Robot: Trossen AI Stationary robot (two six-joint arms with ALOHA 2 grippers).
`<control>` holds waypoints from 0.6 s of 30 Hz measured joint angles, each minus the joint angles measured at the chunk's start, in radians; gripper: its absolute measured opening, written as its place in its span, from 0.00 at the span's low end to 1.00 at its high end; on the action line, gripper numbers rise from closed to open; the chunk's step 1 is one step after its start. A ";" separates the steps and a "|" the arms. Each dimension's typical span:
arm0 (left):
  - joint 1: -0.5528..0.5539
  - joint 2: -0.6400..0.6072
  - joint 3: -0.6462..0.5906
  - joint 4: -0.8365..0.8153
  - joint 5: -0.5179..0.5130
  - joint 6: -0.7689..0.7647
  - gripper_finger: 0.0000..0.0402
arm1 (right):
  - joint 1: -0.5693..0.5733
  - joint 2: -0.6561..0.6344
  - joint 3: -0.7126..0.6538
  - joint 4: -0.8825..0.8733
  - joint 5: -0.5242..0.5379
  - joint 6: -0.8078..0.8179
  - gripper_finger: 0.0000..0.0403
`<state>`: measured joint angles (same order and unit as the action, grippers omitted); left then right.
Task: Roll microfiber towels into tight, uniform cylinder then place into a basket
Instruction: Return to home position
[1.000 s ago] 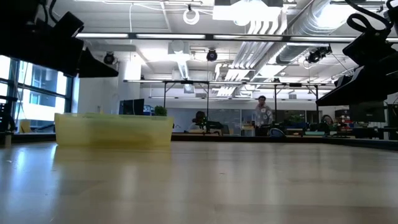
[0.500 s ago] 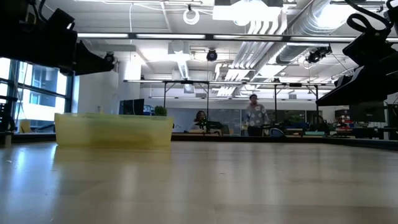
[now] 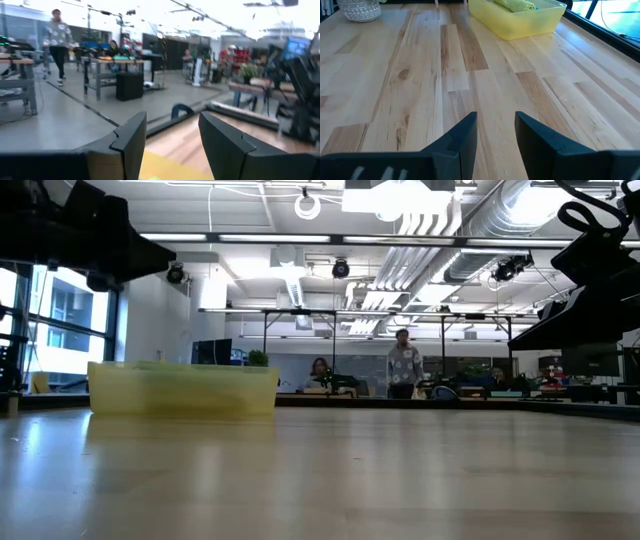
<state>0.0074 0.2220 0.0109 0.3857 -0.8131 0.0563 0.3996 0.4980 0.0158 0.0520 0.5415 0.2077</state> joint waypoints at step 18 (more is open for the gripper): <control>0.179 -0.146 0.001 0.000 -0.003 0.000 0.43 | 0.000 -0.115 0.000 0.000 0.000 0.000 0.30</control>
<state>0.1864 0.0761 0.0116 0.3857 -0.8158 0.0563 0.3992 0.3834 0.0158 0.0519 0.5420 0.2077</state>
